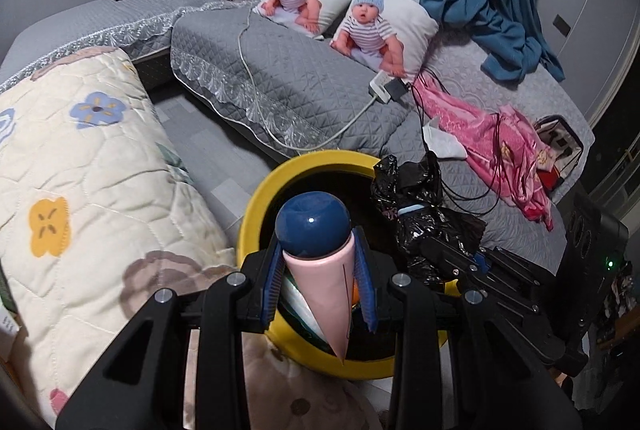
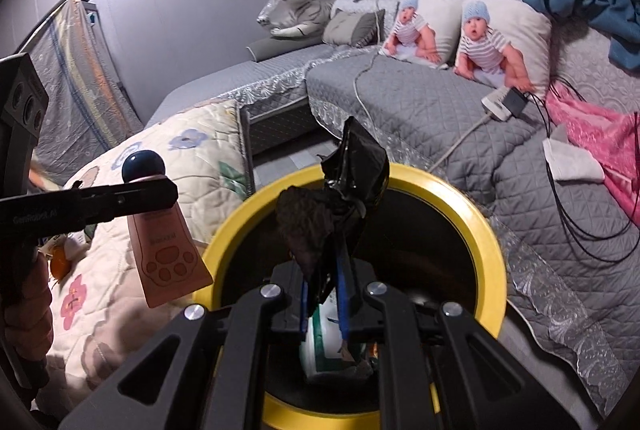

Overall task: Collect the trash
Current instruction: 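Carry the pink tube and black bag in both tools over the yellow bin, then open both tools to drop the tube and black bag into the bin, then move both tools back over the remaining trash on the quilt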

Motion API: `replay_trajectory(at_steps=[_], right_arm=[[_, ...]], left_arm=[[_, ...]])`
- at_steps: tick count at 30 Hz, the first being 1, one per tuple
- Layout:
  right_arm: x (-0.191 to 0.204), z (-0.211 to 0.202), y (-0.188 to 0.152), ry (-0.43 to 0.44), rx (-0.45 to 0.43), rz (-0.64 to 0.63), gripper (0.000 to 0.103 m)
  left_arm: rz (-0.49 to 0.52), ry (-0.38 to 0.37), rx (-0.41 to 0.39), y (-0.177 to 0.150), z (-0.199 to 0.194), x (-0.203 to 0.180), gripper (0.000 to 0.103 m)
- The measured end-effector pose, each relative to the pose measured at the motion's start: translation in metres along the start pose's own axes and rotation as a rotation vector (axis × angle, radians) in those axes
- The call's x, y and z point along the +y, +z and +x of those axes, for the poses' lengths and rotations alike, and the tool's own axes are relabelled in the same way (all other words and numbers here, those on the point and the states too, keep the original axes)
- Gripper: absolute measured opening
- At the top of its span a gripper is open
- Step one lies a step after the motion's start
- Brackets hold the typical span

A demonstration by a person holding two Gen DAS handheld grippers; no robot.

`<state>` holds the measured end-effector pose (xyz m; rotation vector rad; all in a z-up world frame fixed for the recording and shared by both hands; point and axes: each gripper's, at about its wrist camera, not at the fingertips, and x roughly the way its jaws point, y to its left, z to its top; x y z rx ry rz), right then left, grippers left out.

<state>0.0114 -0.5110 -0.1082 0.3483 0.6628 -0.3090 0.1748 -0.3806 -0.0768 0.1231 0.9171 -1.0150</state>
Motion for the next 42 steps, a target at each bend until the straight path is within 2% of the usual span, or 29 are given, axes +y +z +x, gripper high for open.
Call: replay_trajectory(at_steps=[10,26,30,32,33,35,42], right_arm=[[-0.017,0.011,-0.007,-0.029,0.031,0.041,0.01],[-0.024,0.017,-0.008,-0.057,0.057,0.053,0.01],[-0.027,0.016,-0.005,-0.079,0.061,0.067,0.013],[-0.028,0.015,-0.004,-0.089,0.058,0.069,0.028],[-0.028,0.013,-0.003,-0.1,0.048,0.072,0.032],[-0.028,0.01,-0.002,-0.12,0.037,0.072,0.042],[-0.026,0.0,0.003,-0.136,0.013,0.071,0.041]], left_arm=[[0.011,0.006,0.04,-0.003,0.03,-0.01,0.031],[-0.007,0.008,0.062,-0.004,0.041,-0.009,0.031],[-0.015,0.01,0.06,-0.004,0.04,-0.007,0.032],[-0.019,0.012,0.054,-0.004,0.038,-0.007,0.042],[-0.019,0.018,0.045,-0.004,0.036,-0.006,0.045],[-0.029,0.023,0.032,-0.004,0.031,-0.004,0.06],[-0.075,0.031,-0.031,-0.004,0.002,0.014,0.082]])
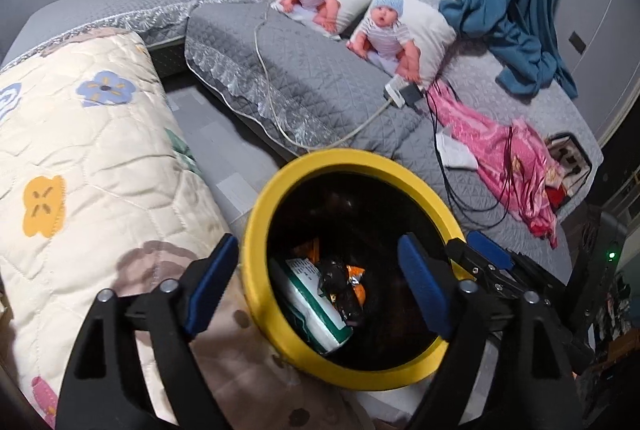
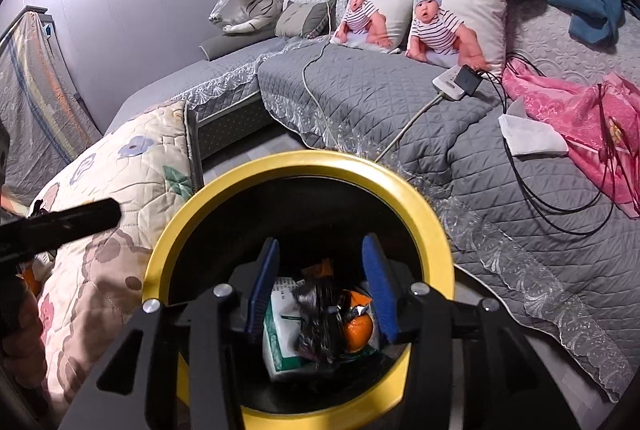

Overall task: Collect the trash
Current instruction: 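Move both tools back over the remaining trash on the quilt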

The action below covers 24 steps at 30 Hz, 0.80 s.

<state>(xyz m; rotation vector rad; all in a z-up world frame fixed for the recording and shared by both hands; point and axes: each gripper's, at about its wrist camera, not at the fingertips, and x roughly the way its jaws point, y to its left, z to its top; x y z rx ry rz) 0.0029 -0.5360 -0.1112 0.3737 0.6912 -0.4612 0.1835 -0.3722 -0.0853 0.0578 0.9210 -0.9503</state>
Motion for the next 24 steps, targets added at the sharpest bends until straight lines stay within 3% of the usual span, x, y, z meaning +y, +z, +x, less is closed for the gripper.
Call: replay_trajectory(at_steps=[6,10,18,24], right_arm=[[0.02,-0.011,0.005,0.061,-0.031,-0.033,0.043],[0.049,-0.018,0.012,0.141,-0.055,-0.078,0.052],[0.14,-0.019,0.022,0.299,-0.06,-0.213,0.052],[0.208,-0.015,0.021,0.397,-0.036,-0.308,0.052]], left_arm=[[-0.004,0.028,-0.089,0.003,-0.043,0.025,0.09],[-0.008,0.072,-0.173,0.003,-0.086,0.049,0.092],[-0.063,0.214,-0.305,-0.006,-0.172,0.115,0.093],[-0.137,0.356,-0.337,-0.019,-0.22,0.176,0.093]])
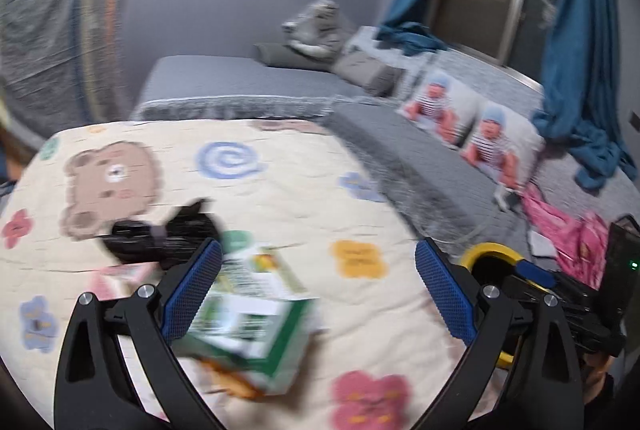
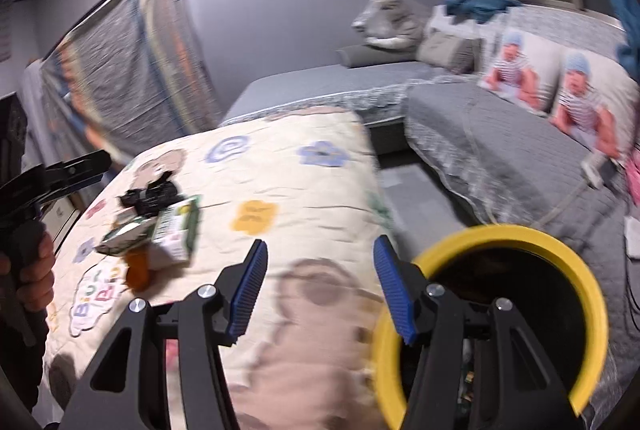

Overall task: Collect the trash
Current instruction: 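Move both tools back over the remaining trash on the quilt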

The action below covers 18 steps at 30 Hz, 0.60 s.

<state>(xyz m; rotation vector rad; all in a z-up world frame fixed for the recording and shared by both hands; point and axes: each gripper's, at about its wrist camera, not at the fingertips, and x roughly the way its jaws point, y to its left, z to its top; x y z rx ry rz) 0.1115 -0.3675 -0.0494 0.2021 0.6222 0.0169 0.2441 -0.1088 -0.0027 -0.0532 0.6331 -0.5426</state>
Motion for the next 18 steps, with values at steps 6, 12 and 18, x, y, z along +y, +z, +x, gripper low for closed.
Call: replay_trajectory(at_steps=[6,12,18], right_arm=[[0.052,0.024,0.007,0.105,0.045,-0.064,0.052],[0.1,0.045,0.008,0.208,0.104,-0.124,0.052],[0.134,0.057,0.006,0.276,0.153,-0.174,0.052]], left_arm=[[-0.056,0.139,-0.019,0.005,-0.015,0.076,0.093],[-0.108,0.211,0.004,0.002,-0.008,0.123,0.093],[-0.163,0.247,0.04,-0.007,0.005,0.151,0.093]])
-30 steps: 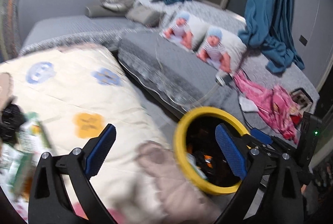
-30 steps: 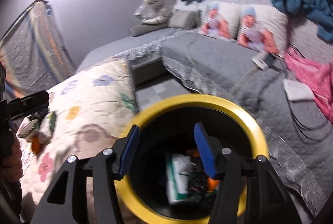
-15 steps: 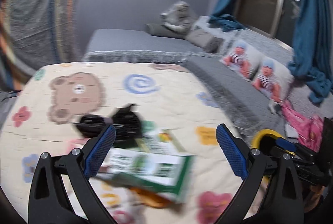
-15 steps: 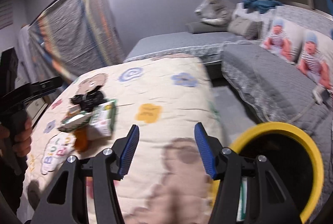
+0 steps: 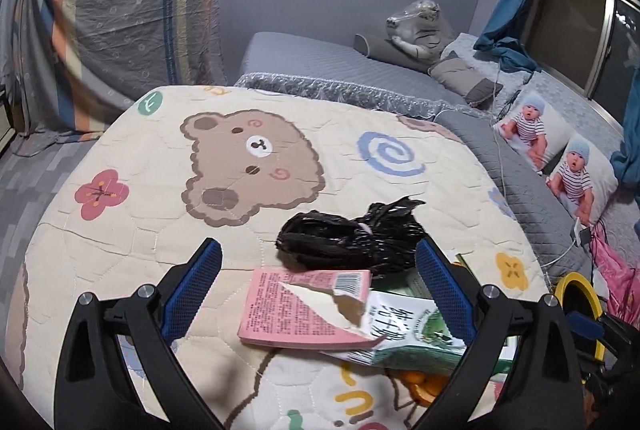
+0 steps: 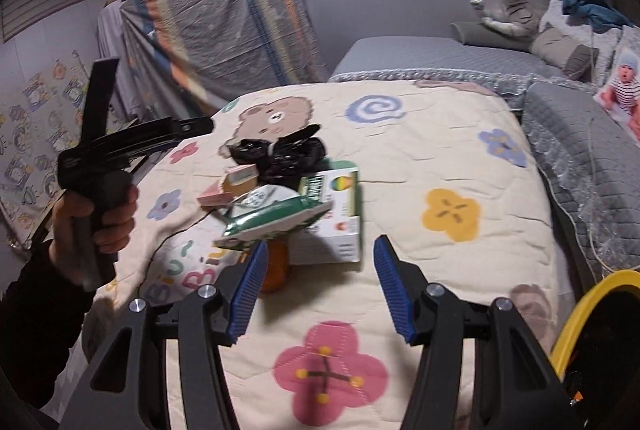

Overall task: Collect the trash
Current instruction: 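Move both tools back over the remaining trash on the quilt, then grasp the black bag with the left tool while the right tool grasps the green wrapper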

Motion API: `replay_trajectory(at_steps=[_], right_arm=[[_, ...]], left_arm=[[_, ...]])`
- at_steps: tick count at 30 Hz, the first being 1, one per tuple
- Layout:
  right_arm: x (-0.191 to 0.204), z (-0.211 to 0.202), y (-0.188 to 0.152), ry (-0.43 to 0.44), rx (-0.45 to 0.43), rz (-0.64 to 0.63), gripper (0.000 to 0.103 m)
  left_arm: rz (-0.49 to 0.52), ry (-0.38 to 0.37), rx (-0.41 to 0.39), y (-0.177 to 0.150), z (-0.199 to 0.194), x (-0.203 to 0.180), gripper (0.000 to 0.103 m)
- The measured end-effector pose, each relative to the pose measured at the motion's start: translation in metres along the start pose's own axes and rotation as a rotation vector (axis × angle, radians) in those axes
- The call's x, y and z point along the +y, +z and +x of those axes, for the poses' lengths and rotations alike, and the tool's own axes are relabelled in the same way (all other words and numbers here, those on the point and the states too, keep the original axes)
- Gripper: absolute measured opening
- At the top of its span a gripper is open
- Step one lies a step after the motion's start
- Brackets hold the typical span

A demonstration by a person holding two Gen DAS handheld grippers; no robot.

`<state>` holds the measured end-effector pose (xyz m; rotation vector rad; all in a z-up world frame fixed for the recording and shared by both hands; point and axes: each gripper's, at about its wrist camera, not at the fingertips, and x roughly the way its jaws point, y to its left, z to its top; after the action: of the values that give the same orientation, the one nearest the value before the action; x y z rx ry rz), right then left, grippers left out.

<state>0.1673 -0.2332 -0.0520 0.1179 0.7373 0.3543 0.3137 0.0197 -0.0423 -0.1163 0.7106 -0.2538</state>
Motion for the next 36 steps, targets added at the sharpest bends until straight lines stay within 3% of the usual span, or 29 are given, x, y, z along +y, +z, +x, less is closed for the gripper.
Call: replay_trajectory(at_steps=[7,10,14,23,36], right_arm=[[0.021,0.013,0.002,0.016,0.025,-0.056,0.053],[0.026,0.018,0.003,0.008,0.026,-0.073,0.062],[0.033,0.02,0.003,0.004,0.026,-0.103,0.063],[0.038,0.035,0.0,0.027,0.014,-0.132,0.091],[0.037,0.078,0.012,-0.007,0.048,-0.151,0.093]], left_arm=[[-0.022,0.018,0.024,0.001,0.015,0.011,0.093],[-0.028,0.021,0.034,0.003,0.02,0.012,0.093],[-0.031,0.018,0.04,0.004,0.023,0.011,0.093],[-0.045,0.006,0.067,0.006,0.034,0.008,0.093],[-0.027,0.018,0.144,0.01,0.072,-0.001,0.093]])
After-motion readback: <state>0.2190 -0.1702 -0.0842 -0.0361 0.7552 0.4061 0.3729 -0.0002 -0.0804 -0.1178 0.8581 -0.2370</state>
